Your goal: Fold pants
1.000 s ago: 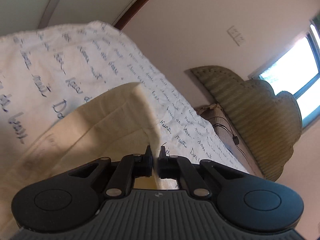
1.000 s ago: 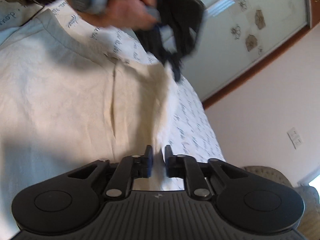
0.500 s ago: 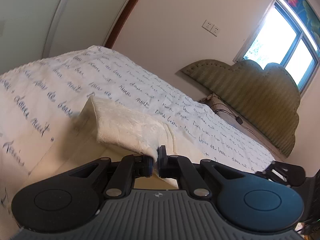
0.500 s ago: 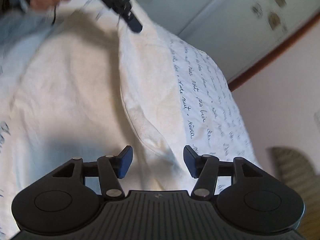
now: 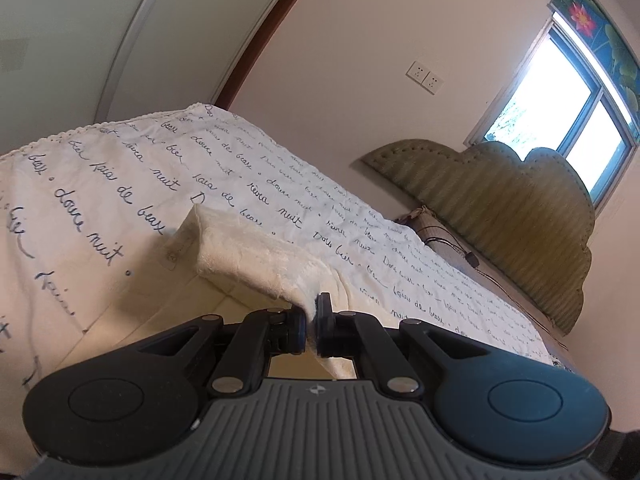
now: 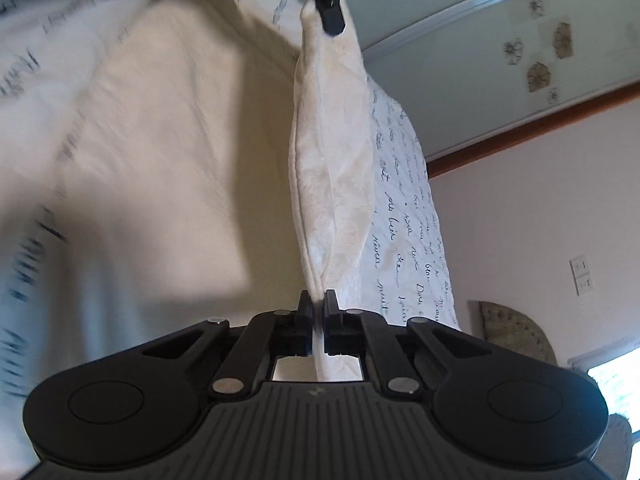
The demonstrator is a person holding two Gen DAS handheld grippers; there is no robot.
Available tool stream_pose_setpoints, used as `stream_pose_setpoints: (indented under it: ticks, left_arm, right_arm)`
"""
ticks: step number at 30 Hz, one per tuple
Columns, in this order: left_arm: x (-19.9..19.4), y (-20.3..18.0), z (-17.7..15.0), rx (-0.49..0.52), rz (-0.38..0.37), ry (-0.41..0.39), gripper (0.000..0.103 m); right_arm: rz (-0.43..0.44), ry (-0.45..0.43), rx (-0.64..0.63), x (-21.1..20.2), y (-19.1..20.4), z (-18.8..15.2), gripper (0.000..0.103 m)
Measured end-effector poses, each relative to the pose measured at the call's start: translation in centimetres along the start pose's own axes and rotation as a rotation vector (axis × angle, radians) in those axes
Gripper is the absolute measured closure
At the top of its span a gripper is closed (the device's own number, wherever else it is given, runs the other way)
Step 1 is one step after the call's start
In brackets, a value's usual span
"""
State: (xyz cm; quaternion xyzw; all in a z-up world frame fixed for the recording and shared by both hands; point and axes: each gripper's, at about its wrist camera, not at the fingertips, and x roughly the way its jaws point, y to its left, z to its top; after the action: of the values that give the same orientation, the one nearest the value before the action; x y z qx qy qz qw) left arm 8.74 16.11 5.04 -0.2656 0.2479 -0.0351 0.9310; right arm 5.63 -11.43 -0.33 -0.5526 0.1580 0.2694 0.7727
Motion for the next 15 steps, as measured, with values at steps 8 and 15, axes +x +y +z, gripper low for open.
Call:
stream_pose_setpoints:
  ticks: [8,15]
  left_arm:
    - [-0.9,2.7,-3.7,-0.013,0.094,0.168,0.1]
    - [-3.1,3.3,-4.0,-0.018,0.061,0.139,0.099]
  right_arm:
    - [0.096,0.002,0.166,-2.4,5.5,-0.1,0.1]
    - [0.07,-0.027,0.282,-5.2,5.5,0.1,0.1]
